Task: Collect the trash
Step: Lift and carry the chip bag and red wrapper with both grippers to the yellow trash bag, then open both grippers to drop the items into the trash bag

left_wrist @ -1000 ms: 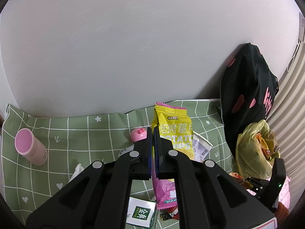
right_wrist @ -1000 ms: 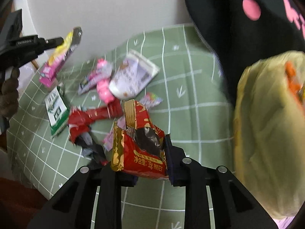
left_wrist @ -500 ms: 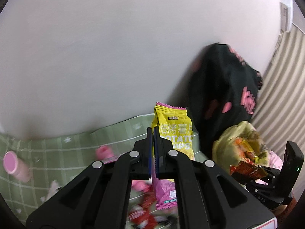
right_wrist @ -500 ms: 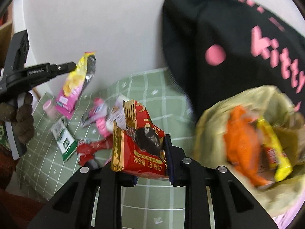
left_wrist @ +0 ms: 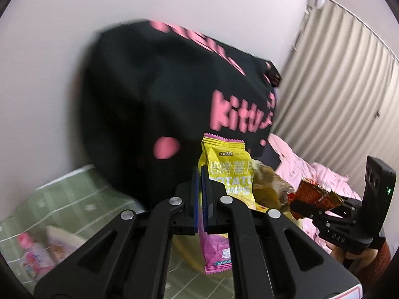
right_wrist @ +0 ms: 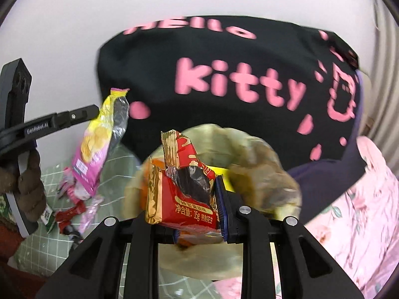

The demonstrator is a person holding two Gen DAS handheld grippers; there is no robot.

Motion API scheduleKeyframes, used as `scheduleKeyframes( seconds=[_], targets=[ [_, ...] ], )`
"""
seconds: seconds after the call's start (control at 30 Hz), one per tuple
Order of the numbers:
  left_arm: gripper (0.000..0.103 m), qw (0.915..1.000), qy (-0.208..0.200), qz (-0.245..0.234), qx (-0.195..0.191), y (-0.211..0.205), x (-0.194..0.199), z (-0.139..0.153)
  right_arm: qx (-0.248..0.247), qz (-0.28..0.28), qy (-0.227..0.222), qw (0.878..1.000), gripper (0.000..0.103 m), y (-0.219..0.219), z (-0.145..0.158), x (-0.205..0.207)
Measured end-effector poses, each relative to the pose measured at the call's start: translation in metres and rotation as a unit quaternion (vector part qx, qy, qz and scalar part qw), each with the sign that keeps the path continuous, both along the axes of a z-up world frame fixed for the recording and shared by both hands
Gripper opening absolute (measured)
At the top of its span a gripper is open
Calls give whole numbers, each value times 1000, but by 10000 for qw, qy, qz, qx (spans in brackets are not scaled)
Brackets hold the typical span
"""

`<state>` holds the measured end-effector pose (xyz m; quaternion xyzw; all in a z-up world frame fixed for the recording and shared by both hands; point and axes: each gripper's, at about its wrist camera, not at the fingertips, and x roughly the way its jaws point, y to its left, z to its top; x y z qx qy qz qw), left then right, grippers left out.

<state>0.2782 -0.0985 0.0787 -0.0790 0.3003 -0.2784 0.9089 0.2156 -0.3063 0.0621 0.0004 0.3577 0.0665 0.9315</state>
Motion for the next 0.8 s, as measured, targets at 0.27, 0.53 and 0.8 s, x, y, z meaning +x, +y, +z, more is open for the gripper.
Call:
scheduleKeyframes(
  seconds=[0.27, 0.53, 0.8],
  targets=[
    [2, 9992, -105, -76, 374, -47, 20, -33, 126, -113, 203, 9997, 23, -34, -18, 18],
    [2, 9929, 314, -656, 937, -107, 35, -82, 182, -67, 467, 9987, 23, -52, -40, 41],
    [8, 9926, 784, -830, 422, -90, 49, -72, 132, 120, 504, 9986, 26, -45, -49, 52]
  ],
)
